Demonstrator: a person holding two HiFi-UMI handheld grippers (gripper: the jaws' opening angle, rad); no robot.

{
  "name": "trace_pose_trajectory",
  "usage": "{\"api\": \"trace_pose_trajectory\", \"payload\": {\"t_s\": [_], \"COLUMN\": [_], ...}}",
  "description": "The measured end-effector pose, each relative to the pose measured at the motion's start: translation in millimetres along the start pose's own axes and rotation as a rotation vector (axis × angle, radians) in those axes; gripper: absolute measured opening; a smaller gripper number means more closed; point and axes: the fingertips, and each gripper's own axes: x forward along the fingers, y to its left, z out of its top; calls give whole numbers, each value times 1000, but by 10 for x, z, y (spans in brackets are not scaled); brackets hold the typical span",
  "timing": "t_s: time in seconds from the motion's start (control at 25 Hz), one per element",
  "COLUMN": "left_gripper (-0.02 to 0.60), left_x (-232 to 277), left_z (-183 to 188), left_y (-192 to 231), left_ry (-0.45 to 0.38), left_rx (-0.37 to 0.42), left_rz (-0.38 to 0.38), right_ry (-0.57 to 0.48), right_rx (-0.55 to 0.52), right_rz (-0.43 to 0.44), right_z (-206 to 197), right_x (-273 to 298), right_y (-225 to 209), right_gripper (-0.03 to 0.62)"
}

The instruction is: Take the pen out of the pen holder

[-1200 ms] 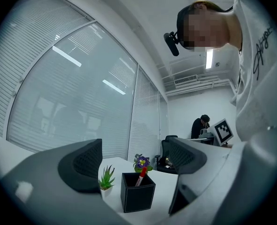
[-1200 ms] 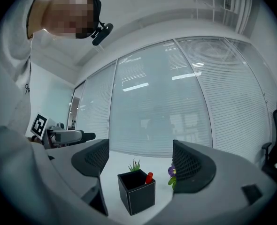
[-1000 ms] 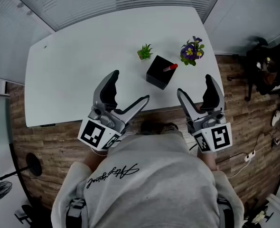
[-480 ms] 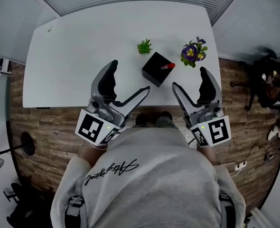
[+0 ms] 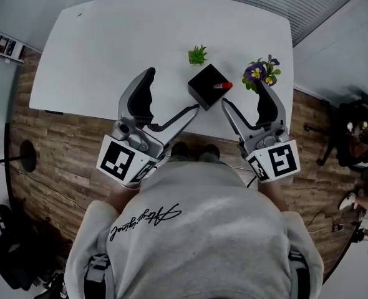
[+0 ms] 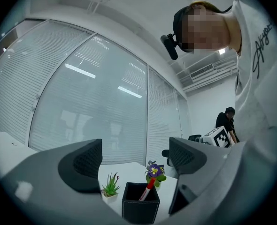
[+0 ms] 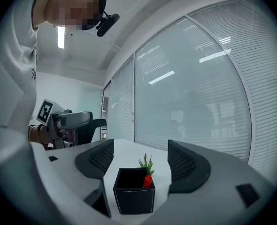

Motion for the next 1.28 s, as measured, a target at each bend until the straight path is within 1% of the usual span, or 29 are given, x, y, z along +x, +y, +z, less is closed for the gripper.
{"api": "trace_pose_trajectory", "payload": {"t_s": [0.24, 0.56, 1.0, 1.28], "left_gripper": [431, 431, 431, 430], "left_x": [-58, -114, -130, -139], "left_z": [-19, -83, -184, -132], "left_y": [-12, -10, -19, 52], "left_ry": [10, 14, 46, 37], "left_rx": [8, 17, 17, 19], "left_rz": [71, 135, 150, 160], "right_ry": [24, 74, 143, 192], "right_rx": [-4, -25, -42, -43], "right_rz": [64, 117, 113, 114], "right_z": [-136, -372, -684, -833], "right_x": [94, 217, 400, 485], "right_y": [-10, -5, -192, -161], "right_gripper": [326, 295, 282, 247]}}
